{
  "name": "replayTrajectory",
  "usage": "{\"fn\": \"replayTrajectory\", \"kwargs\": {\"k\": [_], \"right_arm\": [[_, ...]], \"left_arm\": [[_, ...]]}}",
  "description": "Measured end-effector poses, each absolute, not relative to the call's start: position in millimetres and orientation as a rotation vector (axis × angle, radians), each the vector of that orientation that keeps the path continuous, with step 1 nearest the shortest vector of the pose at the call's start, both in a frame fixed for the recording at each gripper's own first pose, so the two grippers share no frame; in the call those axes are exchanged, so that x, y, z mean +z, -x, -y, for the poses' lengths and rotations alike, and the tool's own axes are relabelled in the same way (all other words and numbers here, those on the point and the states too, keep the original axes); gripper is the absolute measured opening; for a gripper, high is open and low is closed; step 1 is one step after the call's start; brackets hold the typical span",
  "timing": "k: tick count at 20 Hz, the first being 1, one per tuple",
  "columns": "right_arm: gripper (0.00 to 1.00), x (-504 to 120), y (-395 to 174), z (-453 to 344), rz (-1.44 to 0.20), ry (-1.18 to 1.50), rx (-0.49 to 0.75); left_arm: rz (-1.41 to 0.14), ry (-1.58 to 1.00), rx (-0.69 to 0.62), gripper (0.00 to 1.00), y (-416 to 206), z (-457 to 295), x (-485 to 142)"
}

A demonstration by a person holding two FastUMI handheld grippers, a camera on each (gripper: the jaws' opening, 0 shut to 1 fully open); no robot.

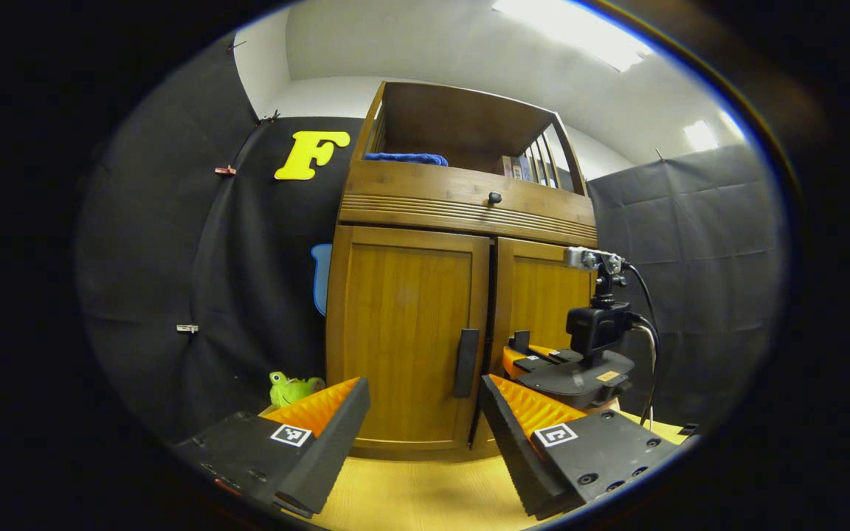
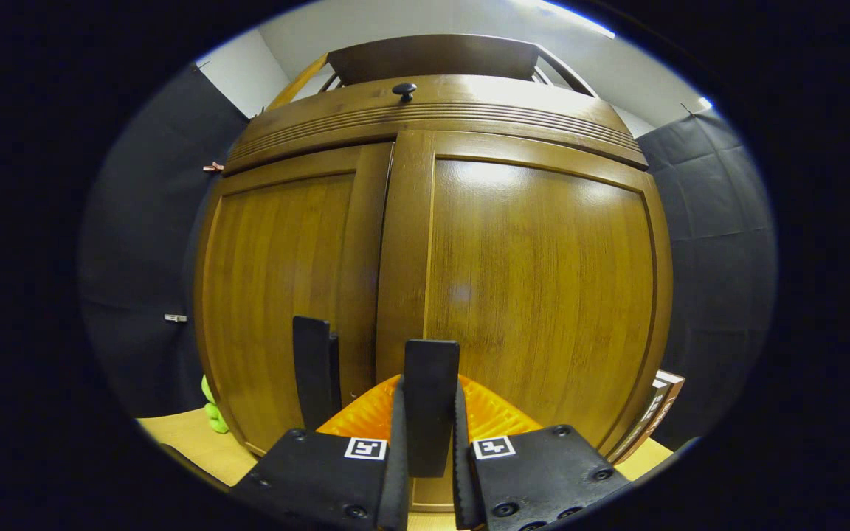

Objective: Open the right door of the double-door shoe cabinet with the right hand, and open the left door with the left hand.

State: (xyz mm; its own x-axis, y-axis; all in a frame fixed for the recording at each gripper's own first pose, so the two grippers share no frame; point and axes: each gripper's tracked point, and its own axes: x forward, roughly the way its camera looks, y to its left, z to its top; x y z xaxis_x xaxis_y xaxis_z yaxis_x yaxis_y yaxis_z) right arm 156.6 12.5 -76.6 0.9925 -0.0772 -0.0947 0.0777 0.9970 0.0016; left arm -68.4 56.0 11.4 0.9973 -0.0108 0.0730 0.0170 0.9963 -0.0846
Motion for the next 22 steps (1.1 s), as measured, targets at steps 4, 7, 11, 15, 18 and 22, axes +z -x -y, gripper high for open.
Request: {"fn": "replayTrajectory", "kwargs": {"k": [4, 7, 11, 15, 18, 22], "right_arm": [[0.28, -69, -123, -10, -0.104, -0.011, -0.042], [0.28, -62, -92, -6, -0.103, -0.006, -0.028], [0.23, -54, -59, 5, -0.105, 0.004, -0.009], [0.23, -47, -35, 17, -0.097, -0.007, 0.018], [0.23, -44, -18, 27, -0.096, -0.010, 0.033], [0.28, -38, -1, 41, -0.098, -0.018, 0.043]], "left_arm": [[0.084, 0.068, -0.005, 0.94, 72, -48, 14], [0.077, 0.058, -0.036, 0.94, 72, -31, 11], [0.080, 0.065, -0.076, 0.94, 68, -7, 10], [0.088, 0.059, -0.071, 0.94, 56, 5, 12], [0.091, 0.069, -0.072, 0.94, 46, 16, 12], [0.096, 0.086, -0.076, 0.94, 33, 29, 13]]}}
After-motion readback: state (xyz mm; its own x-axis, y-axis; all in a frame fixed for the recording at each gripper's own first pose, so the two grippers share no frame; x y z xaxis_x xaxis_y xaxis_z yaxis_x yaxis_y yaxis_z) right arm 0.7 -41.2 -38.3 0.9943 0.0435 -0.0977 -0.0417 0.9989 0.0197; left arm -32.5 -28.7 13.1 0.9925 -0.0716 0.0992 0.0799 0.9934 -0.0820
